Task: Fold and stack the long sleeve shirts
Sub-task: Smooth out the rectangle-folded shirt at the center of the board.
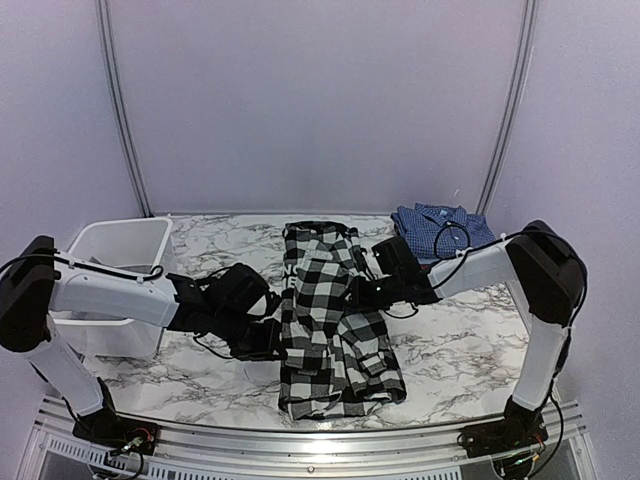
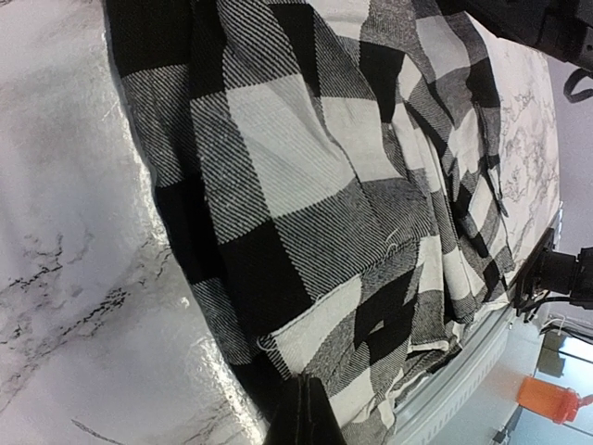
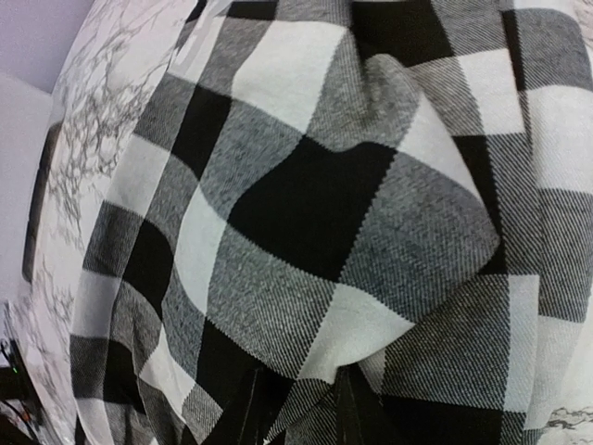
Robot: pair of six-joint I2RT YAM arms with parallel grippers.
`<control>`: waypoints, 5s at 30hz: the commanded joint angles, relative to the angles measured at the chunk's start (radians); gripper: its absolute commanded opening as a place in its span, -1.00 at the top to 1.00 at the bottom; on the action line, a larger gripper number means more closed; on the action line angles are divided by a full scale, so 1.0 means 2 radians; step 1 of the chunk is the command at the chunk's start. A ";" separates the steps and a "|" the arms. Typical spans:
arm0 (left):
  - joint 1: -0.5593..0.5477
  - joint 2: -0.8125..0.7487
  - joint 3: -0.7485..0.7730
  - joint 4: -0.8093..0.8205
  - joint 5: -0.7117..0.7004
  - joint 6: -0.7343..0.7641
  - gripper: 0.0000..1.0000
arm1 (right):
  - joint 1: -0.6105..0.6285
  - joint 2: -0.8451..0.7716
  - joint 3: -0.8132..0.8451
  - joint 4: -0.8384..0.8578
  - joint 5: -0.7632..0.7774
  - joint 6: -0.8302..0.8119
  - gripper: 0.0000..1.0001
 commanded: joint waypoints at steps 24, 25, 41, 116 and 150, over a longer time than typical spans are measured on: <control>-0.013 -0.041 -0.002 0.002 0.043 -0.002 0.84 | 0.003 -0.020 0.055 -0.100 0.066 -0.037 0.82; -0.014 -0.035 0.000 0.002 0.037 0.000 0.73 | 0.005 -0.026 0.052 -0.101 0.071 -0.039 0.75; -0.023 0.052 0.038 0.003 -0.001 0.004 0.34 | 0.042 -0.058 0.052 -0.137 0.116 -0.053 0.51; -0.040 0.022 -0.011 -0.014 -0.014 -0.034 0.99 | 0.005 0.063 0.224 -0.128 0.121 -0.110 0.53; -0.060 0.023 -0.002 -0.013 -0.018 -0.046 1.00 | 0.002 0.238 0.391 -0.115 0.079 -0.140 0.28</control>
